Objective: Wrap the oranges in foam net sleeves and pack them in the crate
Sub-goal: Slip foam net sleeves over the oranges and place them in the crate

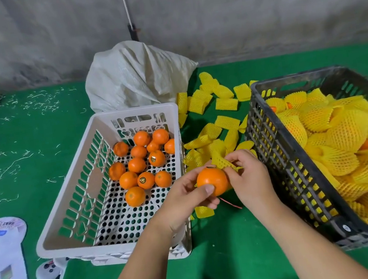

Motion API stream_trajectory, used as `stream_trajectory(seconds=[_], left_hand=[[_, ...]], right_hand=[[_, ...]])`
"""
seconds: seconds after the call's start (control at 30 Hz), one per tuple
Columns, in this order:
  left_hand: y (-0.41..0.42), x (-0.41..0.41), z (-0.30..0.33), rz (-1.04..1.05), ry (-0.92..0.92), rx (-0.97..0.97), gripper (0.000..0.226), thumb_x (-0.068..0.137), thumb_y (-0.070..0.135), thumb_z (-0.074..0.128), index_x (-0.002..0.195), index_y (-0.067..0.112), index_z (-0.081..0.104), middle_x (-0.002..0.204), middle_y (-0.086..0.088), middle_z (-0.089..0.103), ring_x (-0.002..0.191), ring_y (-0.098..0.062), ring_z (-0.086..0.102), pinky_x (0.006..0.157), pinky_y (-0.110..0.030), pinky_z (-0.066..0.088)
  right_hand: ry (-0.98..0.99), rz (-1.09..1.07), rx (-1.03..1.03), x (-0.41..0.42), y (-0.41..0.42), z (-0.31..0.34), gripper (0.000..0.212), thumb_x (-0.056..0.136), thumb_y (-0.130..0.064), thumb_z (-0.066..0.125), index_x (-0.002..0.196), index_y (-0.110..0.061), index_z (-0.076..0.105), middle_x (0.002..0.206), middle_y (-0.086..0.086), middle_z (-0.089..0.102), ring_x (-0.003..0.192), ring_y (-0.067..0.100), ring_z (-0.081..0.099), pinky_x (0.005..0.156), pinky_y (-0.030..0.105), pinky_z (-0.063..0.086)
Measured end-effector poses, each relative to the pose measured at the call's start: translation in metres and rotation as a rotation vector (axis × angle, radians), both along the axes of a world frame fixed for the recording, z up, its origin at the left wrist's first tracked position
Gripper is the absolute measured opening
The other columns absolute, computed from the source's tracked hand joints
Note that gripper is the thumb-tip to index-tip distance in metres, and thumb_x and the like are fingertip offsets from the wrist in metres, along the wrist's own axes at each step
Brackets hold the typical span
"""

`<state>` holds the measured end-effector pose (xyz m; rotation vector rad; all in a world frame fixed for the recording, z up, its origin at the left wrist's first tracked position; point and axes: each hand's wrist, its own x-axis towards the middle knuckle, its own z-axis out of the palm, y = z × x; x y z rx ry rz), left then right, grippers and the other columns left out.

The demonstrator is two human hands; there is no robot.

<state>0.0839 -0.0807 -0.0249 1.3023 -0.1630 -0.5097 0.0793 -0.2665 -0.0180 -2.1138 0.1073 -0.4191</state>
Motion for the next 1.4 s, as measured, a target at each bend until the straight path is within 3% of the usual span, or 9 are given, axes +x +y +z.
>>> stream_trajectory(seconds=[0.23,0.4,0.6,0.77,0.87,0.97,1.13,1.27,1.4], left_hand=[[-0.005,-0.002,0.002,0.134,-0.047,-0.028,0.058,0.084,0.032,0.083,0.135,0.033,0.057,0.123,-0.017,0.063,0.080,-0.031,0.071,0.073,-0.035,0.060],[-0.007,-0.012,0.001,0.030,-0.237,0.033,0.049,0.091,0.016,0.078,0.133,0.034,0.061,0.146,-0.003,0.054,0.101,-0.027,0.073,0.077,-0.040,0.062],[-0.006,-0.015,-0.005,0.023,-0.253,0.076,0.044,0.084,0.020,0.084,0.123,0.032,0.068,0.166,0.013,0.033,0.141,-0.022,0.054,0.081,-0.039,0.062],[-0.001,-0.013,-0.004,-0.101,-0.202,0.080,0.048,0.088,0.014,0.081,0.131,0.032,0.070,0.153,0.004,0.050,0.117,-0.025,0.071,0.080,-0.039,0.063],[-0.002,-0.010,-0.005,-0.075,-0.141,0.101,0.051,0.089,0.015,0.081,0.135,0.034,0.069,0.126,-0.001,0.071,0.085,-0.031,0.076,0.076,-0.035,0.063],[-0.009,-0.008,-0.007,0.032,-0.118,0.128,0.052,0.091,0.019,0.079,0.140,0.027,0.062,0.110,-0.011,0.076,0.074,-0.028,0.075,0.070,-0.032,0.063],[-0.015,-0.009,-0.009,0.226,-0.227,0.108,0.051,0.088,0.016,0.079,0.121,0.034,0.045,0.118,-0.015,0.052,0.091,-0.030,0.065,0.078,-0.057,0.063],[-0.011,-0.003,-0.010,0.340,-0.132,-0.048,0.061,0.089,-0.002,0.064,0.137,0.032,0.047,0.105,-0.009,0.069,0.088,-0.023,0.068,0.076,-0.033,0.061],[-0.001,-0.006,-0.010,0.227,-0.071,-0.156,0.062,0.089,-0.001,0.067,0.140,0.031,0.054,0.118,-0.017,0.068,0.105,-0.030,0.068,0.091,-0.040,0.058]], right_hand=[[0.041,0.020,0.245,-0.013,0.011,0.008,0.012,0.091,-0.020,0.076,0.099,-0.024,0.067,0.087,-0.013,0.068,0.082,-0.001,0.063,0.072,0.019,0.052],[0.005,-0.121,0.145,-0.009,0.005,0.013,0.037,0.094,-0.033,0.070,0.065,-0.021,0.050,0.055,-0.007,0.047,0.053,0.012,0.043,0.052,0.035,0.035],[0.109,-0.100,-0.127,-0.002,0.009,0.022,0.053,0.094,-0.045,0.064,0.059,-0.017,0.037,0.050,-0.001,0.037,0.051,0.024,0.039,0.050,0.045,0.036],[0.233,0.006,-0.286,0.007,0.003,0.033,0.036,0.093,-0.047,0.066,0.073,-0.020,0.054,0.066,-0.001,0.055,0.067,0.024,0.056,0.063,0.045,0.049],[0.279,0.140,-0.159,0.008,-0.008,0.038,0.017,0.096,-0.031,0.068,0.106,-0.018,0.070,0.099,-0.005,0.069,0.096,0.016,0.063,0.084,0.035,0.053],[0.247,0.198,-0.051,-0.001,-0.011,0.039,0.021,0.097,-0.021,0.068,0.117,-0.018,0.071,0.101,-0.010,0.066,0.097,0.013,0.064,0.088,0.031,0.053],[0.050,0.177,-0.225,-0.023,0.000,0.037,0.019,0.095,-0.017,0.068,0.114,-0.020,0.072,0.100,-0.013,0.057,0.088,0.003,0.056,0.081,0.026,0.049],[-0.021,0.273,-0.221,-0.045,0.032,0.030,0.021,0.093,-0.020,0.069,0.114,-0.024,0.065,0.105,-0.015,0.056,0.098,0.005,0.053,0.084,0.031,0.053],[-0.014,0.203,-0.198,-0.040,0.036,0.022,0.034,0.090,-0.008,0.069,0.121,-0.020,0.059,0.119,-0.007,0.051,0.112,0.014,0.048,0.094,0.037,0.048]])
